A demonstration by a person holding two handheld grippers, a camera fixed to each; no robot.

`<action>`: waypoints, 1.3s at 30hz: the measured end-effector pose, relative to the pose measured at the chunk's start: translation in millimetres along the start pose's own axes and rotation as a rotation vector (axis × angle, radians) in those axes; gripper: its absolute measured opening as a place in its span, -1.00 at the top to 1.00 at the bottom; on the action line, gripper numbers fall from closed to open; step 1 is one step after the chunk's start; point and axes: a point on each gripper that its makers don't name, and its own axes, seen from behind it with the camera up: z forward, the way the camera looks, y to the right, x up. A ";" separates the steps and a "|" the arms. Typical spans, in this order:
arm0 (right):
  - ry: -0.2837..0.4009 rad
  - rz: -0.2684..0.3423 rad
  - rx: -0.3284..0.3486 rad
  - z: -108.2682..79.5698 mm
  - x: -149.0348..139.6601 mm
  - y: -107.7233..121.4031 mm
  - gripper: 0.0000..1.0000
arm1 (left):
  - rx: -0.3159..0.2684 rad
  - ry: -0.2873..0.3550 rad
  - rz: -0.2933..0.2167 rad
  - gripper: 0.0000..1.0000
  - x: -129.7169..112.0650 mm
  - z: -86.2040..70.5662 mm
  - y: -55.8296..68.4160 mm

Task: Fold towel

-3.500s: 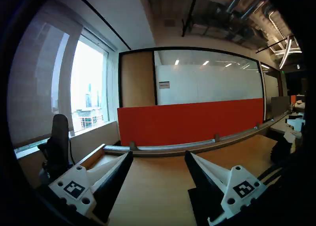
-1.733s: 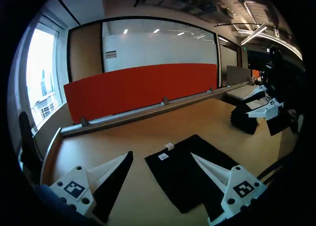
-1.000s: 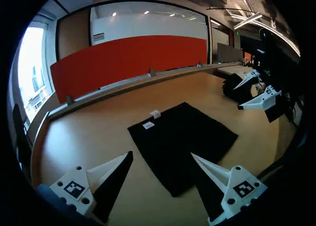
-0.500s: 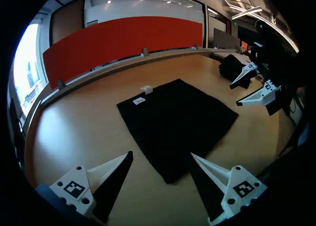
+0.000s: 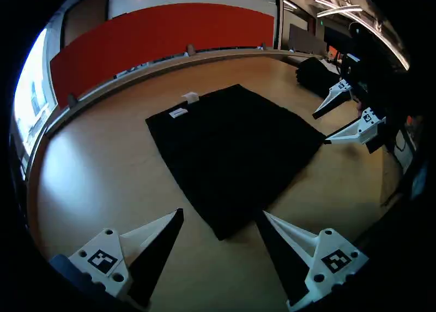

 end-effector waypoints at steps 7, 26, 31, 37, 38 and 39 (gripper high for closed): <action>-0.026 0.007 0.016 1.5 -8.5 -1.2 -0.95 | -0.010 -0.050 -0.012 -0.94 -13.5 3.7 1.8; -0.041 0.018 0.046 3.9 -15.1 -2.9 -0.46 | -0.009 -0.113 0.006 -0.63 -25.5 6.3 3.3; -0.040 0.018 0.046 4.5 -15.3 -1.5 -0.34 | -0.007 -0.122 0.003 -0.61 -25.4 6.5 2.8; -0.037 0.004 0.054 4.9 -15.6 -4.2 -0.14 | -0.005 -0.125 0.003 -0.60 -25.3 6.6 3.0; -0.036 0.001 0.055 5.0 -15.5 -4.9 -0.10 | -0.005 -0.125 0.003 -0.59 -25.3 6.6 3.0; -0.036 -0.001 0.057 5.1 -15.3 -5.5 -0.07 | -0.005 -0.126 0.003 -0.56 -25.2 6.5 3.1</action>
